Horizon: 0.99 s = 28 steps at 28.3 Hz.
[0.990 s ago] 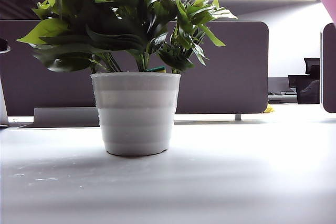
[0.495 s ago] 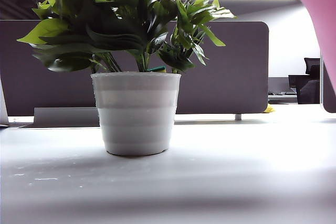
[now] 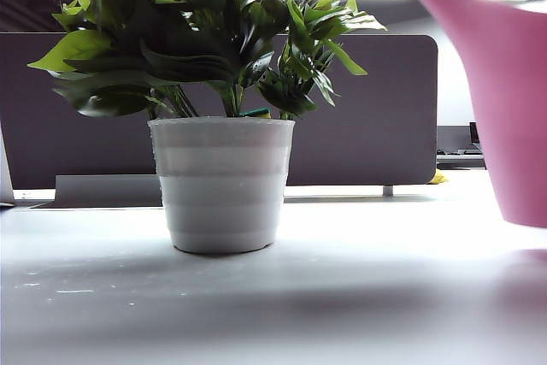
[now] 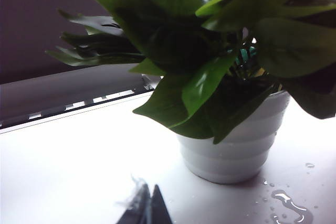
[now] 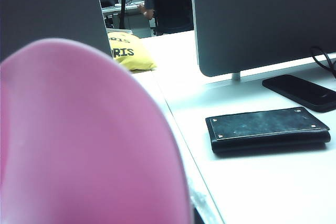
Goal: Pick up the watering can from the table, water the potted plant, and put the can back.
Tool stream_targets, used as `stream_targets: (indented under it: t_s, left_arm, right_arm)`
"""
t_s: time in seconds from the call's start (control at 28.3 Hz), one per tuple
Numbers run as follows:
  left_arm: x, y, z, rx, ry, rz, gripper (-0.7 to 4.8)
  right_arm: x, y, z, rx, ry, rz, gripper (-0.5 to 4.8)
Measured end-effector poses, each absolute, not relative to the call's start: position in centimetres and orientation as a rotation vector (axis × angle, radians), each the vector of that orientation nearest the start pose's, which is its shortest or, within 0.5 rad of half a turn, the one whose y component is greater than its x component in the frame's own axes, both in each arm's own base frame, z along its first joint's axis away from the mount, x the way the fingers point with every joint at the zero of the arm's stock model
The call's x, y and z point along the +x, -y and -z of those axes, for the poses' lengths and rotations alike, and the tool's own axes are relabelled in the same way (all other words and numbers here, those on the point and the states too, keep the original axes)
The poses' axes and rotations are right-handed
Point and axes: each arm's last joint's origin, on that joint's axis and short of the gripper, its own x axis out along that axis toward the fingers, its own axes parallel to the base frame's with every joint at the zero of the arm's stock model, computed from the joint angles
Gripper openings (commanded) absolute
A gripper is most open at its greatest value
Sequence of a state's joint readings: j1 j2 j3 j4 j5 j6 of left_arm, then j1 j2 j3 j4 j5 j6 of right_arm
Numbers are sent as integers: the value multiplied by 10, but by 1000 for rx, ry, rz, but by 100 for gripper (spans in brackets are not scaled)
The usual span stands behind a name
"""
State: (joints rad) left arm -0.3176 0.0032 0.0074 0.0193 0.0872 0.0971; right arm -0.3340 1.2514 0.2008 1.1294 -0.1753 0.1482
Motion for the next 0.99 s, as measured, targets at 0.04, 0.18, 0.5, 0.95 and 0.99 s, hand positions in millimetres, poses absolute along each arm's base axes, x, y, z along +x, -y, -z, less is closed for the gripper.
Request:
stream_targets:
  t_s: [0.04,0.18,0.5,0.95,0.99]
  left_arm:
    - [92,33,-168,93,43,403,-5]
    - [92,33,-168,93,43,403,-5]
    - [92,33,-168,93,43,403,-5]
    - [92,33,-168,93,43,403,-5]
    - [92,33,-168,93,43,403,-5]
  right_arm:
    - [200,63,-176,120,92,155,-9]
    - [209,65,-165,99,95,187,-9]
    - [222,65,-165,69,90,162,-8]
    - [229,53,-157,90,67,110,158]
    - [229,53,-160,103,94,103,158]
